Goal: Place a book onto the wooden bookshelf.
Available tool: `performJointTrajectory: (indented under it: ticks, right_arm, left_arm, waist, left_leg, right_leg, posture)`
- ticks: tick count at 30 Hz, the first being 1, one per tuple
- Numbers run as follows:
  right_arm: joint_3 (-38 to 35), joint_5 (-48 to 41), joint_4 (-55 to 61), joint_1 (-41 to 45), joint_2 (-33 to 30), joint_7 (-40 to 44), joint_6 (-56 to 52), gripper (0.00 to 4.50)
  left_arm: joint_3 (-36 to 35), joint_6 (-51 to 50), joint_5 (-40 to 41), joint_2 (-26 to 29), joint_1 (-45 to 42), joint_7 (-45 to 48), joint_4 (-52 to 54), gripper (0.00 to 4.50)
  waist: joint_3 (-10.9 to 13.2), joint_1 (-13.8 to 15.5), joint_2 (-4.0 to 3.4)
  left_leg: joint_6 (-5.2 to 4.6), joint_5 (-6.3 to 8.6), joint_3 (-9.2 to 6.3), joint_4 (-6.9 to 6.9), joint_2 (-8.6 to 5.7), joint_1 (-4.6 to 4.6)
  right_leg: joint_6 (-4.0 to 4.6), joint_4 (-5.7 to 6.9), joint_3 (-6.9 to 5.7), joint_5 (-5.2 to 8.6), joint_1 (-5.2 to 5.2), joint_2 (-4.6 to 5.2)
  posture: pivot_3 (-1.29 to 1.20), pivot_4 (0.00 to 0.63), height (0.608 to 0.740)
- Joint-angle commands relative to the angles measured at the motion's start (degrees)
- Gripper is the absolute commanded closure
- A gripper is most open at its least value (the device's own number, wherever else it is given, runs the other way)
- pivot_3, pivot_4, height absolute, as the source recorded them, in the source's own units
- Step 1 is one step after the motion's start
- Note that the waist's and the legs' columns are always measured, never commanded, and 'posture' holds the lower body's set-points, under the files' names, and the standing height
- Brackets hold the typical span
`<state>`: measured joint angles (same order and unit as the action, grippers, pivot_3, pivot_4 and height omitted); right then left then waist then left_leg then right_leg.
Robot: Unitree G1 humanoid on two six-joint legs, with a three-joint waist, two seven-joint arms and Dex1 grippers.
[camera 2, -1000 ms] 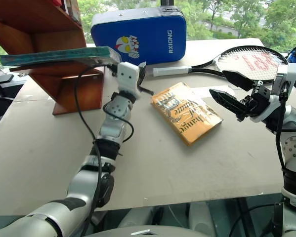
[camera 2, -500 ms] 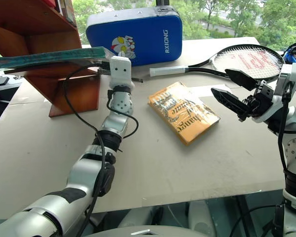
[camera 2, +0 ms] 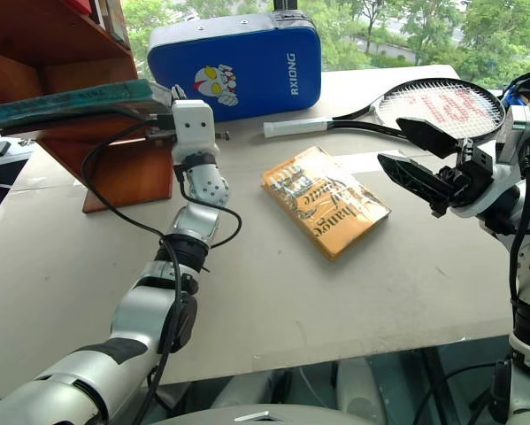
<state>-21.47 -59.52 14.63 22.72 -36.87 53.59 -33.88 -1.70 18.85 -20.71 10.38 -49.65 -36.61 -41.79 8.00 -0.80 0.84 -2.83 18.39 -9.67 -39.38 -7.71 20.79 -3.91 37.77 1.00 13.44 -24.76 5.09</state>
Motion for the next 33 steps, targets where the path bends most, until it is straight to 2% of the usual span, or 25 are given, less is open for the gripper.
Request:
performJointTrajectory:
  ticks: [1, 6, 9, 12, 15, 21, 23, 27, 33]
  right_arm:
    - [-0.89, -0.93, 0.26, 0.89, -0.85, 0.84, 0.11, 0.00]
    - [-0.54, 0.90, -0.25, -1.05, -0.98, 1.97, 0.96, 0.00]
    - [-0.14, 4.97, -0.85, -5.85, -2.19, 4.53, 3.00, 0.00]
    - [0.38, 9.52, -1.41, -11.07, -3.59, 7.68, 6.06, 0.00]
    - [-0.07, 13.25, -3.00, -17.21, -3.73, 10.00, 9.29, 0.00]
    - [-0.97, 19.47, -9.51, -23.66, -2.54, 12.21, 17.63, 0.00]
    - [-0.71, 21.28, -11.80, -25.45, -2.44, 13.21, 19.85, 0.00]
    - [0.49, 25.42, -15.34, -28.17, -2.50, 14.73, 25.02, 0.00]
    - [1.97, 32.48, -22.68, -28.33, -2.70, 15.30, 34.75, 0.00]
  left_arm:
    - [0.87, -0.01, 0.06, 0.93, 1.29, 2.66, 3.33, 4.47]
    - [4.80, -1.15, 1.16, 1.14, 4.79, 14.15, 7.70, 4.47]
    - [8.26, -2.88, 7.65, 1.25, 12.09, 30.70, 15.98, 4.47]
    - [7.57, -9.90, 13.73, 1.99, 19.79, 39.47, 25.91, 4.47]
    - [5.69, -17.44, 20.76, 7.60, 30.36, 50.47, 38.44, 3.59]
    - [-1.64, -34.13, 42.20, 19.22, 50.13, 69.14, 60.38, 0.89]
    - [-4.41, -37.04, 46.03, 21.89, 55.65, 72.22, 63.78, 0.02]
    - [-7.10, -39.16, 46.29, 24.00, 61.66, 72.71, 65.36, 0.02]
    - [-6.39, -40.62, 45.24, 22.42, 64.91, 70.82, 66.87, 0.02]
  waist:
    - [0.00, 0.04, 0.00]
    - [-0.01, 0.63, 0.01]
    - [-0.03, 1.20, 0.00]
    - [-0.04, 1.39, -0.01]
    - [-0.04, 0.88, -0.02]
    - [-0.14, 0.58, -0.21]
    - [-0.16, 0.82, -0.24]
    - [-0.15, 2.02, -0.34]
    - [-0.12, 2.08, -0.40]
  left_leg:
    - [0.00, 0.00, 0.01, 0.00, 0.00, 0.00]
    - [0.00, 0.00, -0.02, -0.01, -0.01, 0.03]
    - [0.00, 0.00, -0.03, 0.00, -0.01, 0.03]
    - [-0.01, 0.00, 0.00, 0.04, -0.01, 0.05]
    - [0.00, 0.00, 0.01, 0.09, 0.01, 0.05]
    - [0.00, 0.00, 0.02, 0.12, 0.06, -0.19]
    - [-0.01, 0.00, 0.03, 0.11, 0.06, -0.29]
    - [-0.01, 0.01, -0.04, 0.22, 0.07, -0.53]
    - [-0.01, 0.04, -0.03, 0.38, 0.07, -1.03]
  right_leg:
    - [0.00, 0.00, 0.00, 0.00, 0.00, 0.00]
    - [0.00, -0.01, -0.04, 0.00, 0.00, 0.02]
    - [0.00, -0.03, -0.07, 0.00, 0.01, 0.04]
    - [0.00, -0.04, -0.06, 0.00, 0.00, 0.04]
    - [0.01, -0.10, -0.03, 0.00, -0.08, 0.00]
    - [0.05, -0.04, 0.02, -0.01, 0.08, -0.05]
    - [0.07, -0.08, 0.03, -0.03, 0.20, -0.05]
    - [0.09, -0.15, -0.05, -0.02, 0.46, -0.08]
    - [0.08, -0.37, -0.04, -0.02, 1.02, -0.08]
  posture:
    - [0.00, 0.150, 0.740]
    - [0.00, 0.150, 0.740]
    - [0.00, 0.150, 0.740]
    - [0.00, 0.150, 0.740]
    - [0.00, 0.150, 0.740]
    - [0.00, 0.150, 0.740]
    - [0.00, 0.150, 0.740]
    - [0.00, 0.150, 0.740]
    - [0.00, 0.150, 0.740]
